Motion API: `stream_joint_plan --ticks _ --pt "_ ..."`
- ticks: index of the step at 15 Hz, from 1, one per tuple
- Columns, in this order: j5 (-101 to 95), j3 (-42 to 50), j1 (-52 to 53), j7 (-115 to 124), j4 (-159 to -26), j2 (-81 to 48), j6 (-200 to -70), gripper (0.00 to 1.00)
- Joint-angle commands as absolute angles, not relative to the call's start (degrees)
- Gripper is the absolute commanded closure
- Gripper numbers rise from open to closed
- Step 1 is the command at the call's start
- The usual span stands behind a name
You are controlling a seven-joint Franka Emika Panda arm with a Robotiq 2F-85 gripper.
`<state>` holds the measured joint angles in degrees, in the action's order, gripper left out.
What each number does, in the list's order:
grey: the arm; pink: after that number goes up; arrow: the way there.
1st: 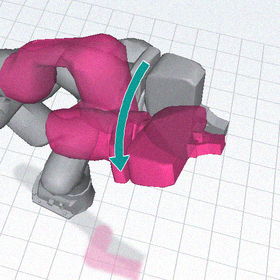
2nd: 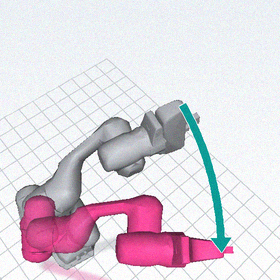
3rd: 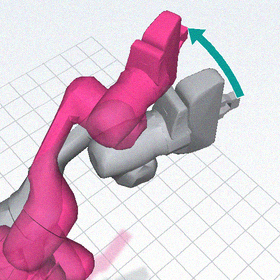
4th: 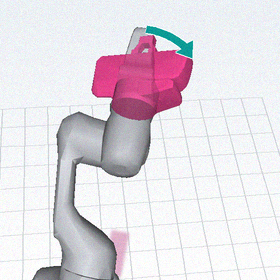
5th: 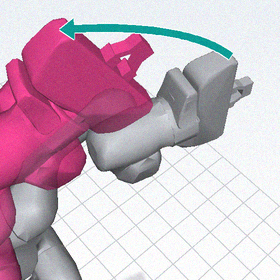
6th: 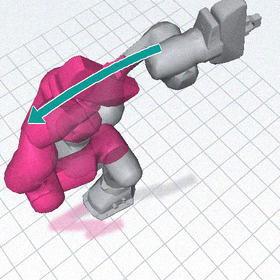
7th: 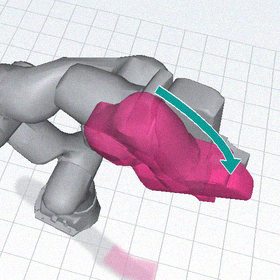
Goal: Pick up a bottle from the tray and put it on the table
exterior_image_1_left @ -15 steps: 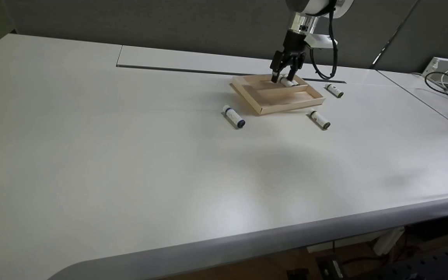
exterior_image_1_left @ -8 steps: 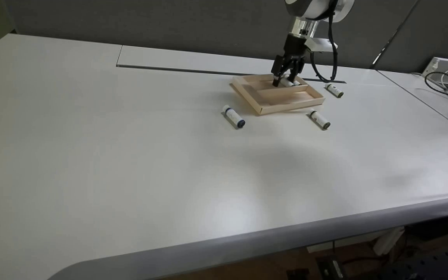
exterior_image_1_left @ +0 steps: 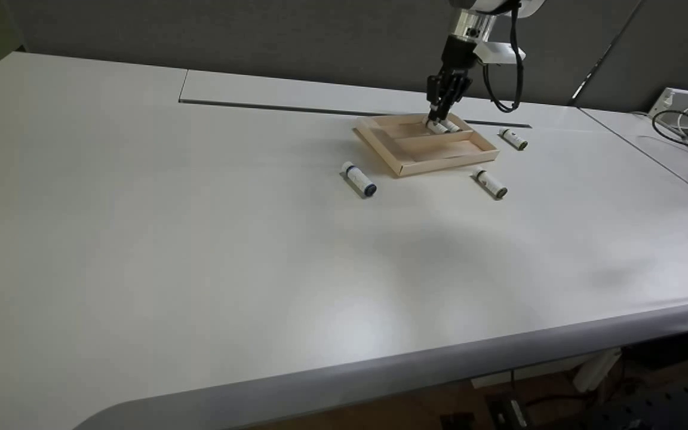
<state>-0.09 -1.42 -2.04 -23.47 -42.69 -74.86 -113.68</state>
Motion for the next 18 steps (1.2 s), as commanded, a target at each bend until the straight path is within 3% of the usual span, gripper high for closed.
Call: stream_joint_plan --ticks 1,2,3,5,14,18 --pt "-0.21 -0.19 -2.15 -20.76 -40.02 -74.75 -110.47 0.95" --pt "-0.06 -0.08 -2.23 -20.47 -39.85 -74.70 -109.84 0.88" --pt "0.03 -0.05 -2.26 -20.19 -39.65 -74.69 -109.24 0.60" --pt "0.17 -0.08 -2.16 -20.19 -39.35 -74.75 -108.53 0.61" --pt "0.45 -0.38 -1.55 -20.70 -38.77 -75.75 -107.07 0.02" --pt "0.53 -0.44 -1.49 -20.72 -38.63 -76.40 -106.40 0.00"
